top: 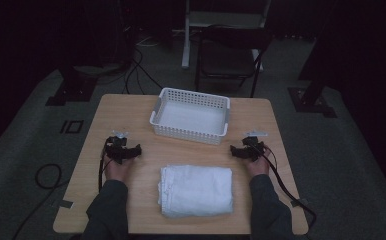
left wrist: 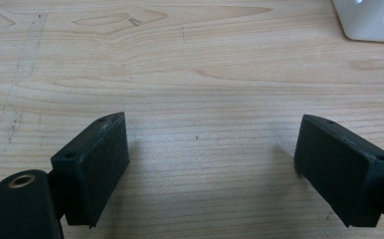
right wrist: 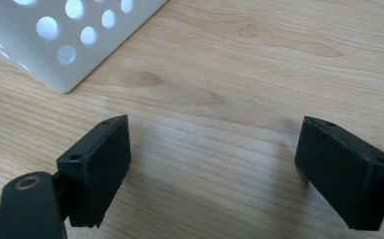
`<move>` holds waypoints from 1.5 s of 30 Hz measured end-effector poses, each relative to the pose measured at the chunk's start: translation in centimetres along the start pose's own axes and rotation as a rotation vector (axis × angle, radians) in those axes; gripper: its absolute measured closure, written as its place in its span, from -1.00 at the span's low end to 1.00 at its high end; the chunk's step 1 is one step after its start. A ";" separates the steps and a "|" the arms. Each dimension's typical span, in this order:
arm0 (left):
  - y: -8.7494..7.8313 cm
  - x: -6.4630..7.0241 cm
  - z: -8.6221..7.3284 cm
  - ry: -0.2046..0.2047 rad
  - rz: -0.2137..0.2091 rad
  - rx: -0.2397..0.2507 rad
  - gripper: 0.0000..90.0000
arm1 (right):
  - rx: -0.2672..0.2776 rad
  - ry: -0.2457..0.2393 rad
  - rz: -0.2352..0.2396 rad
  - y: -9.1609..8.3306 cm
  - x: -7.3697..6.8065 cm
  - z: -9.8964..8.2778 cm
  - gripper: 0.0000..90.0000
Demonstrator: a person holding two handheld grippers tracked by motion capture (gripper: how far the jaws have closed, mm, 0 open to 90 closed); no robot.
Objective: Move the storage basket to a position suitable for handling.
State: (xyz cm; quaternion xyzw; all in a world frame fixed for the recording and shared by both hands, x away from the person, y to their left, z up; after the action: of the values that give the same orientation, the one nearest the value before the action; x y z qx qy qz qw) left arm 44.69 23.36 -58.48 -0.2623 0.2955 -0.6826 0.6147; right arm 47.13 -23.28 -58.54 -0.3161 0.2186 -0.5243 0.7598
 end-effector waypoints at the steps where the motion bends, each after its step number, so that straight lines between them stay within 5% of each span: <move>1: 0.0 0.0 0.0 0.000 0.000 0.000 -0.70 | 0.000 0.000 0.000 0.0 0.0 0.0 -0.69; 10: -0.4 -0.1 -0.4 -0.001 0.001 0.001 -0.70 | -0.020 -0.004 0.002 -0.4 -0.2 -0.1 -0.57; 17: -0.4 -0.1 -0.4 -0.004 0.005 0.000 -0.70 | -0.044 0.024 -0.004 -1.0 -0.2 0.2 -0.01; 33: -0.3 0.0 -0.3 -0.016 0.015 0.001 -0.70 | 0.024 -0.020 0.034 -2.7 -2.2 2.8 0.17; 45: -0.3 0.1 -0.3 -0.019 0.018 0.000 -0.70 | 0.078 0.004 0.052 -4.0 -2.7 4.6 0.19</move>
State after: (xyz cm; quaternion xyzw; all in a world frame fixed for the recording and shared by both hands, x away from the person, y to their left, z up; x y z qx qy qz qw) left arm 44.27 23.29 -58.49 -0.2662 0.2921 -0.6744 0.6237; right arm 46.57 -20.58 -52.48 -0.2795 0.2079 -0.5130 0.7846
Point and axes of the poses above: each handheld gripper's, and its own axes: y roughly forward along the jaws, z roughly out of its top, x roughly to its right, the point moved 4 cm from there along y, roughly forward along the jaws, and after that the axes turned 2 degrees about -x, right-handed, at the moved point
